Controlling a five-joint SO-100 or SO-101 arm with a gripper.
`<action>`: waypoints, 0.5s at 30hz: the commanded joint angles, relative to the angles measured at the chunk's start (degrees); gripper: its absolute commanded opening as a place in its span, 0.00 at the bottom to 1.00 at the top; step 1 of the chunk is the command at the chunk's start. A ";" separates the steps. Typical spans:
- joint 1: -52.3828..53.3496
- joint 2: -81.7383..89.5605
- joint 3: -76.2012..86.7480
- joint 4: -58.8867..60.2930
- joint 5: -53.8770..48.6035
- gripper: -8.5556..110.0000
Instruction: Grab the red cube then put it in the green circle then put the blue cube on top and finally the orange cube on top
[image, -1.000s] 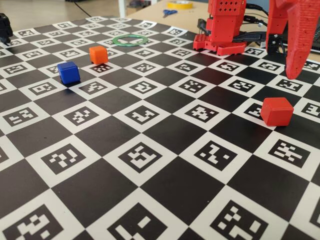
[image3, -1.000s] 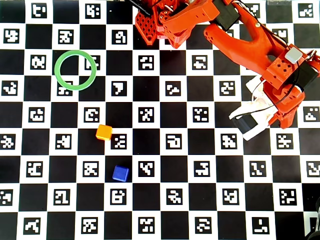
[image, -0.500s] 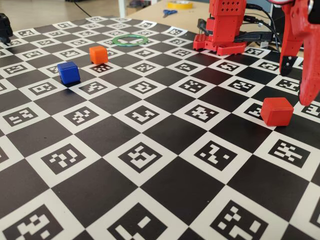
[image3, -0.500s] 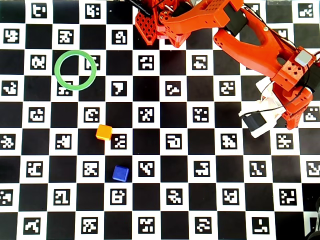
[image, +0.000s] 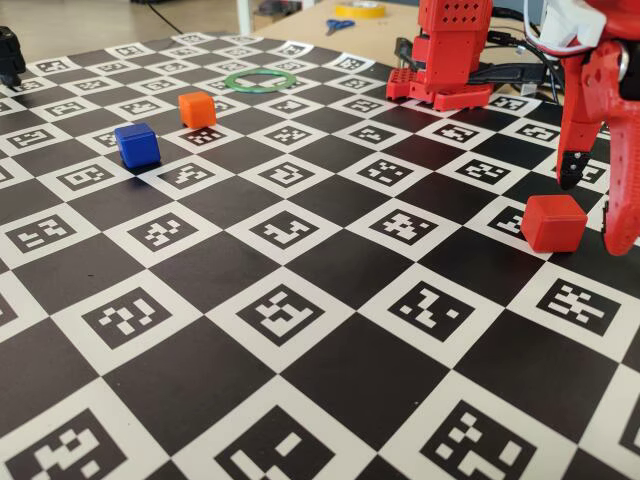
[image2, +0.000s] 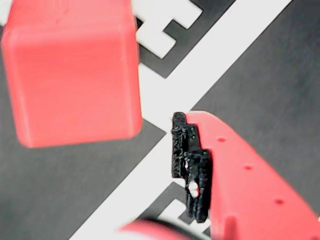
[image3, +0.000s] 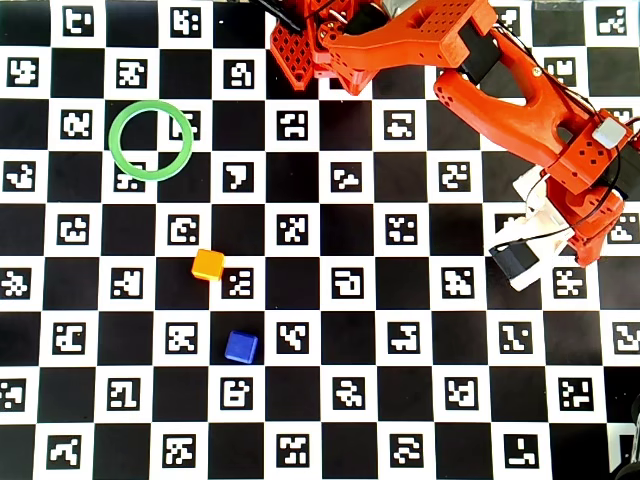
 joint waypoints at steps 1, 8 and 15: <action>0.26 1.76 0.35 -1.05 -0.62 0.46; 0.79 0.79 2.46 -2.72 -2.02 0.46; 1.85 -0.18 2.20 -2.99 -3.25 0.45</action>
